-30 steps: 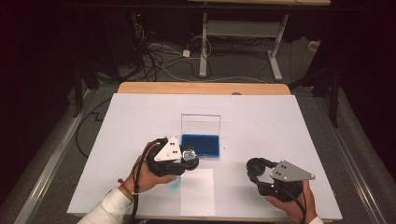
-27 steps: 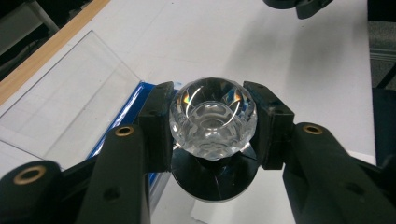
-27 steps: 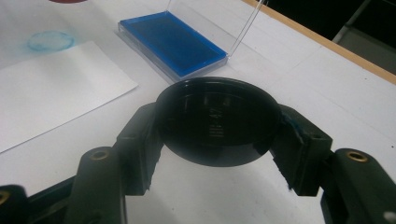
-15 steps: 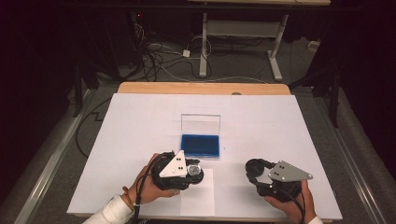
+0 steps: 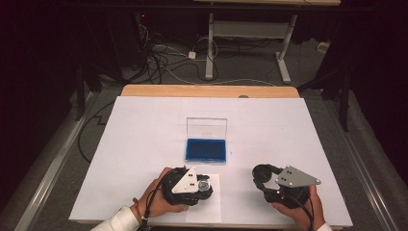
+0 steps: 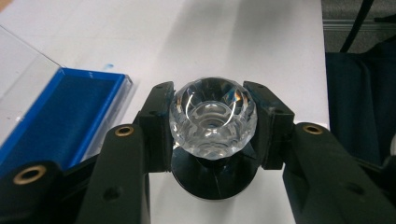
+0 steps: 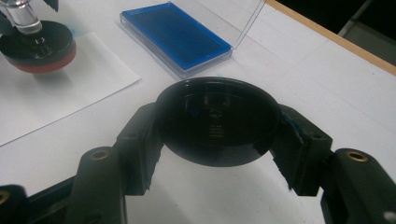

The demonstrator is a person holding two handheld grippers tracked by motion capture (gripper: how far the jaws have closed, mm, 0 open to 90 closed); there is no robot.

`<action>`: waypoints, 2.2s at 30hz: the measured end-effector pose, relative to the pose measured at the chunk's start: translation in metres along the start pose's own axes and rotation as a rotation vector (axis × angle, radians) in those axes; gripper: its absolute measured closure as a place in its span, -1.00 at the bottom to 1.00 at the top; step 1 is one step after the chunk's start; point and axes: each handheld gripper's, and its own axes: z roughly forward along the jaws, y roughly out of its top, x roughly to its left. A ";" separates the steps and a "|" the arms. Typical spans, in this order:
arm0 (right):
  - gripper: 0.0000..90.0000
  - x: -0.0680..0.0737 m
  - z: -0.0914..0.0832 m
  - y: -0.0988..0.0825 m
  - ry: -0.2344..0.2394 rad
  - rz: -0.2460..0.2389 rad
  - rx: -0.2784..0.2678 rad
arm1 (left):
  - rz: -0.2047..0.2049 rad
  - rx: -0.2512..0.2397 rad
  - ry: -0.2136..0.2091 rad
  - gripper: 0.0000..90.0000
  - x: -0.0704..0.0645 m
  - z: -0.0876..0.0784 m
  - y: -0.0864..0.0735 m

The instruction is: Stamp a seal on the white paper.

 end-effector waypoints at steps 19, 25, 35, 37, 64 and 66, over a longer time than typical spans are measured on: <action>-0.14 0.001 0.001 0.000 0.003 -0.004 0.005 | 0.004 0.041 -0.021 0.21 -0.004 0.011 -0.009; -0.14 0.001 0.001 0.000 0.003 -0.001 0.007 | -0.006 0.044 -0.030 0.21 -0.001 0.012 -0.014; -0.14 0.002 0.003 0.000 0.006 -0.008 0.014 | -0.015 0.048 -0.033 0.21 0.001 0.012 -0.016; -0.14 0.002 0.003 0.000 0.007 -0.009 0.014 | -0.020 0.051 -0.038 0.21 0.002 0.013 -0.016; -0.14 0.003 0.003 0.000 0.003 -0.014 0.020 | -0.043 0.066 -0.048 0.21 0.004 0.015 -0.016; -0.14 0.003 0.002 0.000 -0.002 -0.010 0.018 | -0.049 0.064 -0.050 0.21 0.004 0.015 -0.016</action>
